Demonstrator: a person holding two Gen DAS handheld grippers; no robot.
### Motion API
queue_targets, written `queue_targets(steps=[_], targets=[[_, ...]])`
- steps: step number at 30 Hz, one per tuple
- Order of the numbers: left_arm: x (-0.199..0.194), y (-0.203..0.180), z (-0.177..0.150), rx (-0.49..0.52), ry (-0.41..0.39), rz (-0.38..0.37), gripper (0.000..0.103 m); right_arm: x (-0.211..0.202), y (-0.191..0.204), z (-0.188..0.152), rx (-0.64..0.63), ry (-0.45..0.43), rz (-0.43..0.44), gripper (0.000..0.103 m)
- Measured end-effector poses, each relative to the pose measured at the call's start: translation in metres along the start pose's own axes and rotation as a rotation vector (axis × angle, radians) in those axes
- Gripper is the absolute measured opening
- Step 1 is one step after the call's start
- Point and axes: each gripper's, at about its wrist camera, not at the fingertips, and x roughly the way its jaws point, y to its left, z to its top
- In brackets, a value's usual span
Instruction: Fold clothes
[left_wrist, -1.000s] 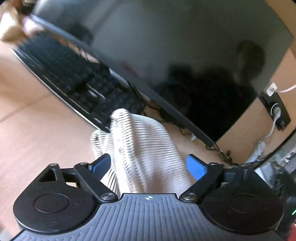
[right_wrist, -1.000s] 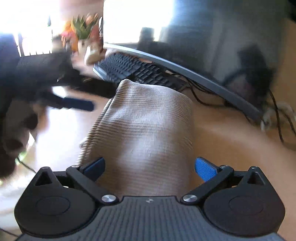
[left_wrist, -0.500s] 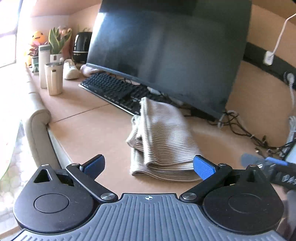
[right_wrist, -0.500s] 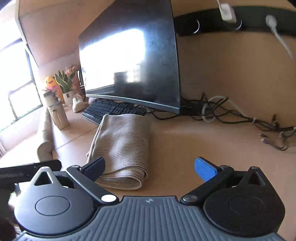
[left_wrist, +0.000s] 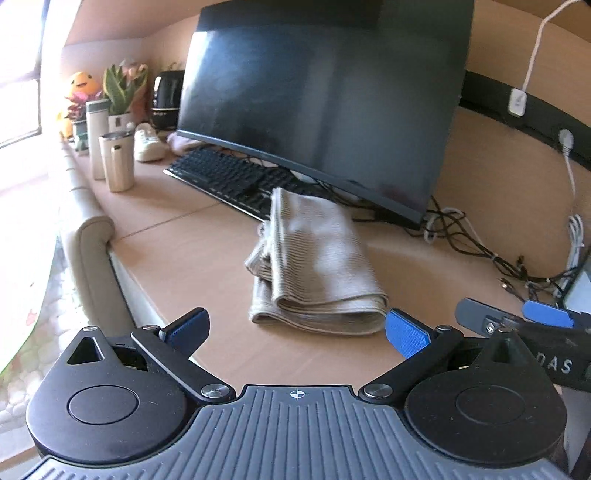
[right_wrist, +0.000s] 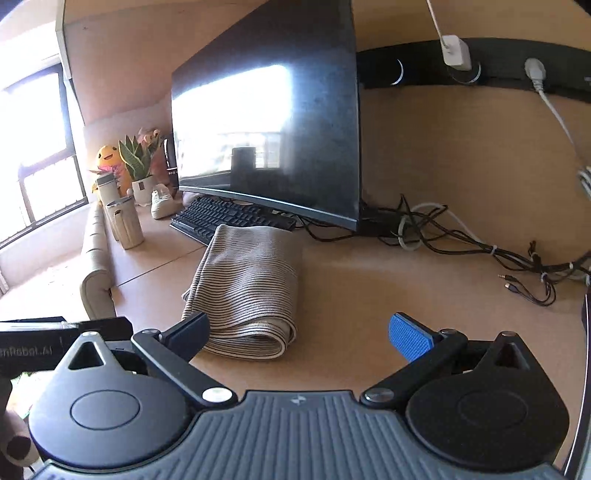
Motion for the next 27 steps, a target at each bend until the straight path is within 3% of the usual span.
queue_targets(steps=[27], targets=[[0.014, -0.008, -0.001, -0.041, 0.067, -0.01, 0.103, 0.015, -0.015, 0.0, 0.019, 0.045, 0.024, 0.103]])
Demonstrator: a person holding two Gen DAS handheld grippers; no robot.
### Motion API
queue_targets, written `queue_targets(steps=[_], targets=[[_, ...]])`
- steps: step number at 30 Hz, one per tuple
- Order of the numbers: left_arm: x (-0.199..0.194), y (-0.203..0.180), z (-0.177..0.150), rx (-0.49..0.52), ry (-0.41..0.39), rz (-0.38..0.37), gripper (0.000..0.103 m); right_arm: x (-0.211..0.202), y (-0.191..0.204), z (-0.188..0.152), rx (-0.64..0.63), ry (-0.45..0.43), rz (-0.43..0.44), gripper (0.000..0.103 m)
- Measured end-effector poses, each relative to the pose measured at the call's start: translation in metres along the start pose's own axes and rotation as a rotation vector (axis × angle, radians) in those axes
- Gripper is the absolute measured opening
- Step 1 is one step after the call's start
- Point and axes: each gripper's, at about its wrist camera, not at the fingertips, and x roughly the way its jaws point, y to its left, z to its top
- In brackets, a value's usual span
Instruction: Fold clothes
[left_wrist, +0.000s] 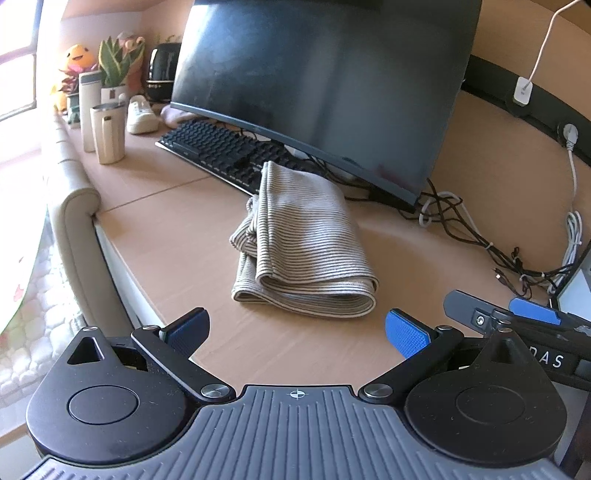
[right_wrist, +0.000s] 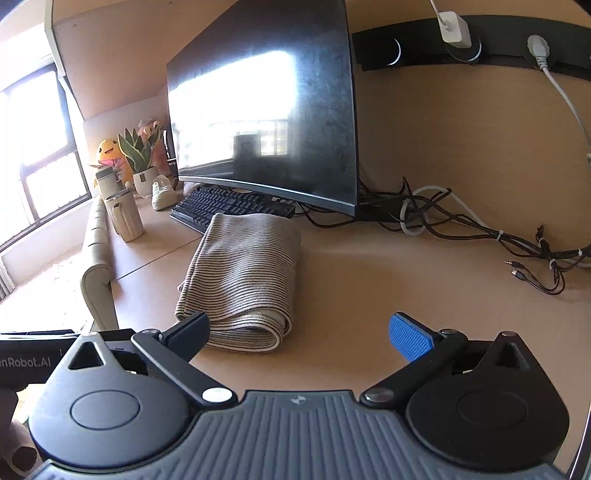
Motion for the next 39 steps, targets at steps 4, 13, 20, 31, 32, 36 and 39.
queue_targets(steps=[4, 13, 20, 31, 32, 36, 39], targets=[[0.002, -0.004, 0.0, 0.005, 0.003, -0.004, 0.103, 0.0, -0.005, -0.001, 0.01, 0.003, -0.005, 0.103], [0.008, -0.009, 0.0, 0.009, 0.02, -0.007, 0.103, 0.003, -0.013, -0.004, 0.022, 0.019, -0.016, 0.103], [0.008, -0.007, 0.001, 0.005, 0.018, -0.001, 0.103, 0.004, -0.012, -0.003, 0.017, 0.02, -0.01, 0.103], [0.006, -0.004, -0.001, -0.002, 0.021, 0.006, 0.103, 0.005, -0.011, -0.005, 0.012, 0.022, 0.0, 0.103], [0.006, -0.004, -0.001, -0.002, 0.022, 0.006, 0.103, 0.005, -0.011, -0.005, 0.011, 0.022, 0.0, 0.103], [0.005, -0.003, -0.001, -0.003, 0.023, 0.01, 0.103, 0.005, -0.009, -0.005, 0.008, 0.021, 0.003, 0.103], [0.005, -0.002, -0.002, -0.002, 0.025, 0.014, 0.103, 0.005, -0.009, -0.006, 0.008, 0.022, 0.005, 0.103]])
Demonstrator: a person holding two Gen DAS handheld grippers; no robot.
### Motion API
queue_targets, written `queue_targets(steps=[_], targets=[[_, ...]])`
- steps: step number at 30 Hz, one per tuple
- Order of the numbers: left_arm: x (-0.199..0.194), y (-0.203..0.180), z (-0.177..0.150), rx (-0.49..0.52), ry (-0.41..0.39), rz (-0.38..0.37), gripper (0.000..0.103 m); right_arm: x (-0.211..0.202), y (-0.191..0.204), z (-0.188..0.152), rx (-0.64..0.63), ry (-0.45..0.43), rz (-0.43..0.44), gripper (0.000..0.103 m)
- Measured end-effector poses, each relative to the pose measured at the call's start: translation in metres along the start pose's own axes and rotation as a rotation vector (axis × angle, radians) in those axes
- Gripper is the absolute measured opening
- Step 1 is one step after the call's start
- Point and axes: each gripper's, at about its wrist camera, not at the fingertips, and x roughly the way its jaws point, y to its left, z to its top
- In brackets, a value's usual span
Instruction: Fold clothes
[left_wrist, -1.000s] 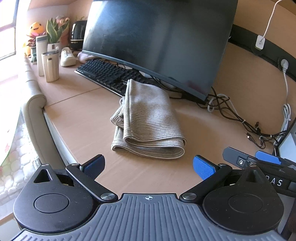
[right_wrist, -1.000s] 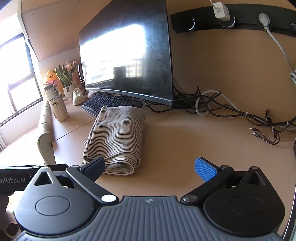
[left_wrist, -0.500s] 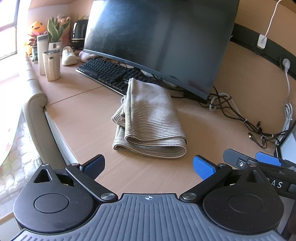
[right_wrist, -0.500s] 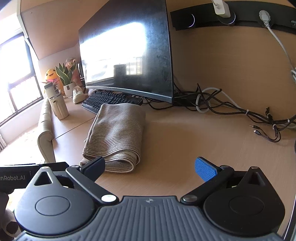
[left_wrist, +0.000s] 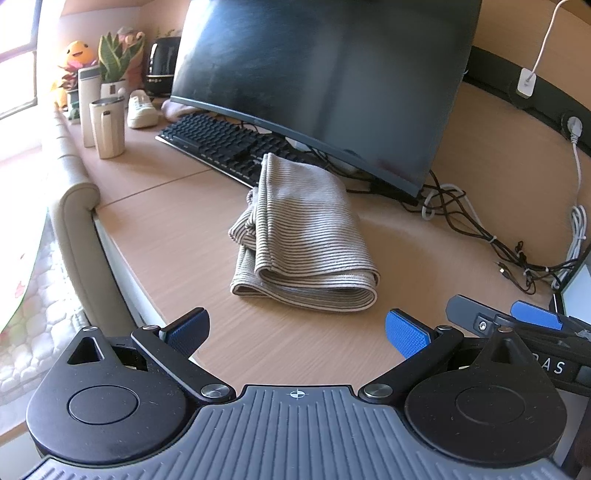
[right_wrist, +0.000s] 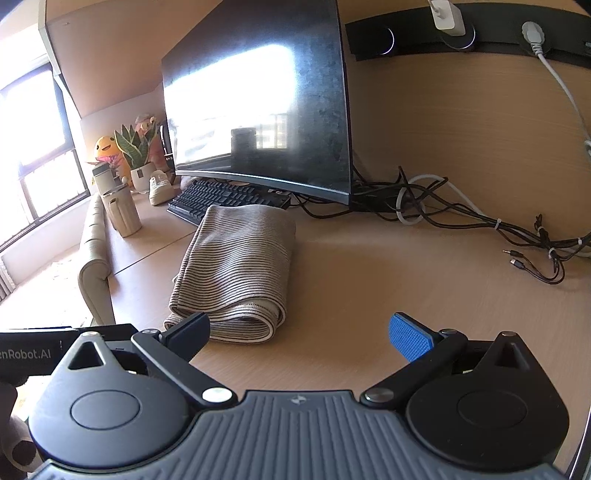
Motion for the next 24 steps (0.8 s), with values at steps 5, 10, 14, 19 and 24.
queue_targets(steps=[5, 10, 14, 19, 24], targets=[[-0.001, 0.003, -0.001, 0.001, 0.001, 0.006, 0.103, 0.001, 0.002, -0.001, -0.007, 0.002, 0.0, 0.103], [-0.001, 0.006, -0.002, -0.002, -0.001, 0.019, 0.103, 0.0, 0.004, -0.001, -0.014, 0.001, 0.006, 0.103], [-0.003, 0.009, -0.003, 0.0, -0.004, 0.023, 0.103, -0.001, 0.006, -0.002, -0.02, 0.001, 0.011, 0.103], [-0.005, 0.01, -0.004, 0.012, -0.018, 0.026, 0.103, -0.002, 0.009, -0.003, -0.026, -0.002, 0.015, 0.103], [-0.008, 0.01, -0.004, 0.019, -0.036, 0.027, 0.103, -0.004, 0.011, -0.004, -0.029, -0.011, 0.016, 0.103]])
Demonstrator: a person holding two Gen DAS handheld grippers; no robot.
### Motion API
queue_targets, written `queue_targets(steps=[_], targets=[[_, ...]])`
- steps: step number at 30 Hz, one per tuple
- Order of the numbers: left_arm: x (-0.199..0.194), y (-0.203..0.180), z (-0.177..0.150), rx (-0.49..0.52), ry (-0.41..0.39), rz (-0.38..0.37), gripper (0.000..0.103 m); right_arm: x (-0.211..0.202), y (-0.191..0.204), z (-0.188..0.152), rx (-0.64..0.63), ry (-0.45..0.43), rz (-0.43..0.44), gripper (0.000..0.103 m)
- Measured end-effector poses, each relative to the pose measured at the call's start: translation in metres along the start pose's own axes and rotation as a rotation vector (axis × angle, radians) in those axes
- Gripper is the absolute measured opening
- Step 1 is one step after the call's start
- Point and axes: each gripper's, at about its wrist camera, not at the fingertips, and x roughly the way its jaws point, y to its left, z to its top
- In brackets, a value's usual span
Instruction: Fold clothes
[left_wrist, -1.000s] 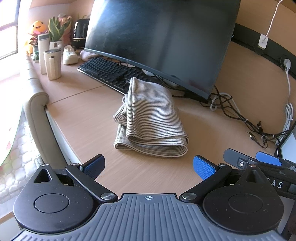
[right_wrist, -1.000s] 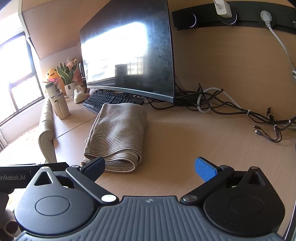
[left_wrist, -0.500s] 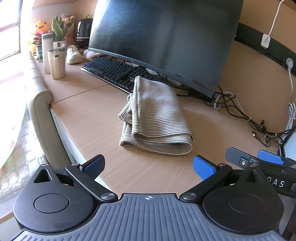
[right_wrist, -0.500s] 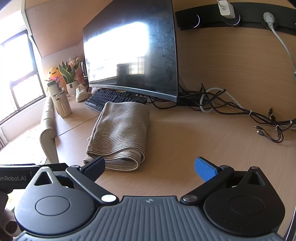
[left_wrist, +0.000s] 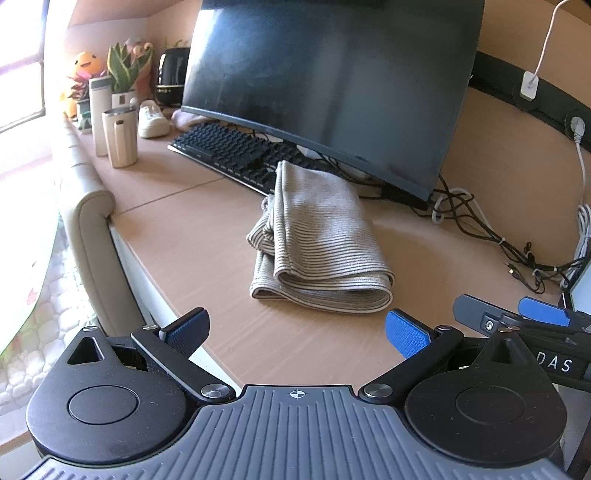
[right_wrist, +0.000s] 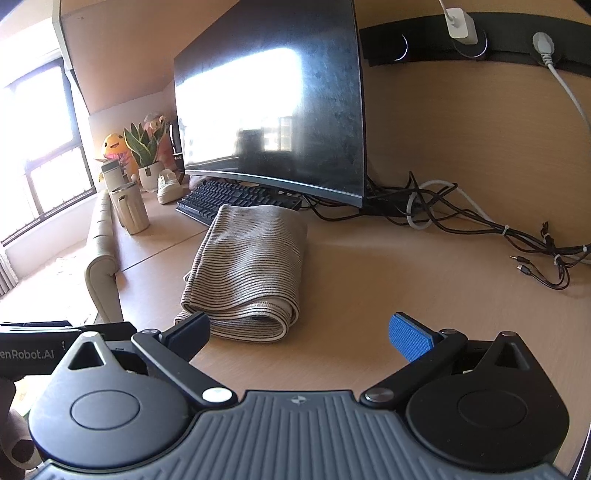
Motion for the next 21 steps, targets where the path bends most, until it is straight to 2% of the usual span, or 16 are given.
queue_targets(steps=[21], targets=[[0.017, 0.01, 0.015, 0.019, 0.03, -0.01, 0.103, 0.016, 0.008, 0.006, 0.008, 0.018, -0.016, 0.103]])
